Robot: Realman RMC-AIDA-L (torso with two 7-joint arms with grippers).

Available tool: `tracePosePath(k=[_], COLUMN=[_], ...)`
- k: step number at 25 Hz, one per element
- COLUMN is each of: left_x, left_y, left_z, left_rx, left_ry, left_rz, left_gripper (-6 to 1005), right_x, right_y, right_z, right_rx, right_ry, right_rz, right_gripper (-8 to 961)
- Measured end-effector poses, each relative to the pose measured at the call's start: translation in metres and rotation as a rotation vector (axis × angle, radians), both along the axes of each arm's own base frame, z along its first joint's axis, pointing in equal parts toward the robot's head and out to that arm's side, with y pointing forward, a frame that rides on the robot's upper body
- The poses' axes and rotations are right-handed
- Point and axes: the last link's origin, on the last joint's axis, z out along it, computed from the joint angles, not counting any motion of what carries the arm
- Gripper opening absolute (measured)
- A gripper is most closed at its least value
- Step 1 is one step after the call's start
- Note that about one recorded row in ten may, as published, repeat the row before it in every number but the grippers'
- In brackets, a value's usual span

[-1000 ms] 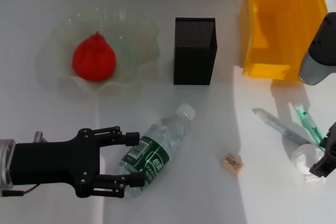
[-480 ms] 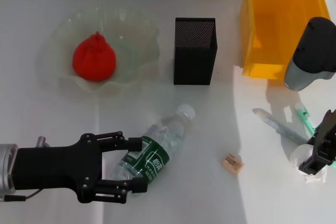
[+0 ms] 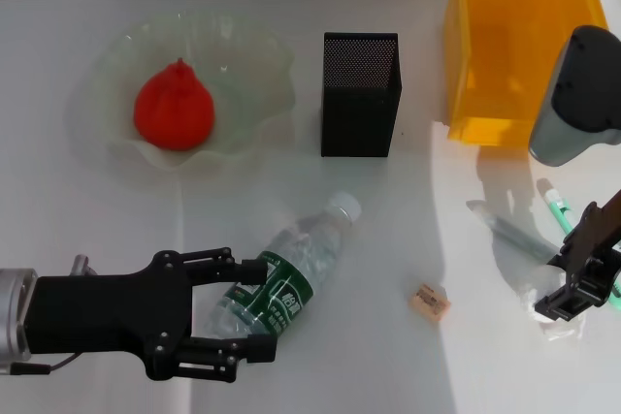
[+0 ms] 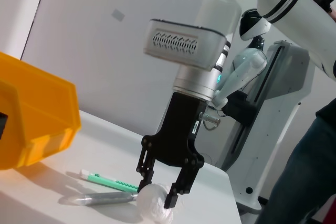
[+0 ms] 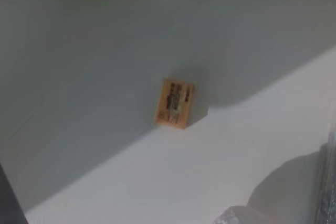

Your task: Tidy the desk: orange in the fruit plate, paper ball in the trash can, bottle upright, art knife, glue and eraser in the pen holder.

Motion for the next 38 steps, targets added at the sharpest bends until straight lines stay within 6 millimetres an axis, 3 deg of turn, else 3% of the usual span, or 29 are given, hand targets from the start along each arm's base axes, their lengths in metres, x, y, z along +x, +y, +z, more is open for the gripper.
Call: tracePosePath(k=[4, 6, 8, 10, 11, 12, 16, 26, 33, 38], left_x=[0.0, 0.0, 0.0, 0.0, 0.0, 0.0, 0.002, 0.004, 0.003, 0.003], left_y=[0.0, -0.001, -0.001, -0.001, 0.0, 0.0, 0.002, 0.003, 0.003, 0.003], left_z=[0.0, 0.001, 0.001, 0.001, 0.001, 0.001, 0.001, 0.0, 0.001, 0.001], left_rx=[-0.004, -0.005, -0.005, -0.005, -0.004, -0.004, -0.004, -0.007, -0.008, -0.008], left_ry=[-0.002, -0.002, -0.002, -0.002, -0.002, -0.002, -0.002, -0.004, -0.004, -0.003], left_rz=[0.0, 0.001, 0.0, 0.0, -0.001, -0.001, -0.01, -0.011, -0.008, -0.009], left_gripper=[847, 847, 847, 847, 847, 847, 847, 847, 847, 846], right_x=[-0.006, -0.011, -0.011, -0.01, -0.008, -0.008, -0.007, 0.01, 0.011, 0.014], right_y=[0.002, 0.011, 0.016, 0.027, 0.04, 0.04, 0.075, 0.105, 0.105, 0.097], right_z=[0.021, 0.049, 0.059, 0.079, 0.095, 0.095, 0.109, 0.088, 0.084, 0.087], right_rx=[0.024, 0.097, 0.14, 0.247, 0.385, 0.385, 0.688, 0.837, 0.84, 0.825], right_ry=[0.116, 0.305, 0.36, 0.462, 0.554, 0.554, 0.615, 0.606, 0.64, 0.669], right_rz=[0.026, 0.049, 0.05, 0.056, 0.063, 0.063, 0.1, 0.06, 0.043, 0.025], right_gripper=[502, 501, 500, 502, 505, 507, 517, 540, 557, 683])
